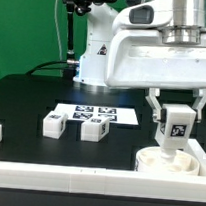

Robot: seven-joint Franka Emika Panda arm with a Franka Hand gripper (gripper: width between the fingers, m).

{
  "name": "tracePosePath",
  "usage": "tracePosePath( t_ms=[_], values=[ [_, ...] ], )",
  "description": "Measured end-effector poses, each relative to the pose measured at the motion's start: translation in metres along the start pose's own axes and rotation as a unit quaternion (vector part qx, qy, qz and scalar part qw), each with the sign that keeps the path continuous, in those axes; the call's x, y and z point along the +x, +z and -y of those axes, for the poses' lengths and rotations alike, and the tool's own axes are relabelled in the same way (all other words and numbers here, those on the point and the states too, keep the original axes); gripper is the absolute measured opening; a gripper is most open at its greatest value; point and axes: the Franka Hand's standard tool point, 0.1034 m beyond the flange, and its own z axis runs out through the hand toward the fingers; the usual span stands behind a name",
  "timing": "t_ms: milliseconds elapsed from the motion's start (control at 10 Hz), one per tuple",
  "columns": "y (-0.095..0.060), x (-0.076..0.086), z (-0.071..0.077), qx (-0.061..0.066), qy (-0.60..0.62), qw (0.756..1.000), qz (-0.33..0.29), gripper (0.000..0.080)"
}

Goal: Assemble stool

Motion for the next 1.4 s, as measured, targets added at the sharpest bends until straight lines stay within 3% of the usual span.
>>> tracePosePath(
  t_ms=[400, 600, 1400],
  values=[
    [0.009, -0.009, 0.003, 0.001, -0.003, 1.0, 0.005, 0.0338],
    [0.009, -0.01, 0.012, 0.003, -0.005, 1.0, -0.001, 0.0338],
    [0.009, -0.009, 0.014, 0.003, -0.009, 1.0, -0.012, 0.0338]
  ],
)
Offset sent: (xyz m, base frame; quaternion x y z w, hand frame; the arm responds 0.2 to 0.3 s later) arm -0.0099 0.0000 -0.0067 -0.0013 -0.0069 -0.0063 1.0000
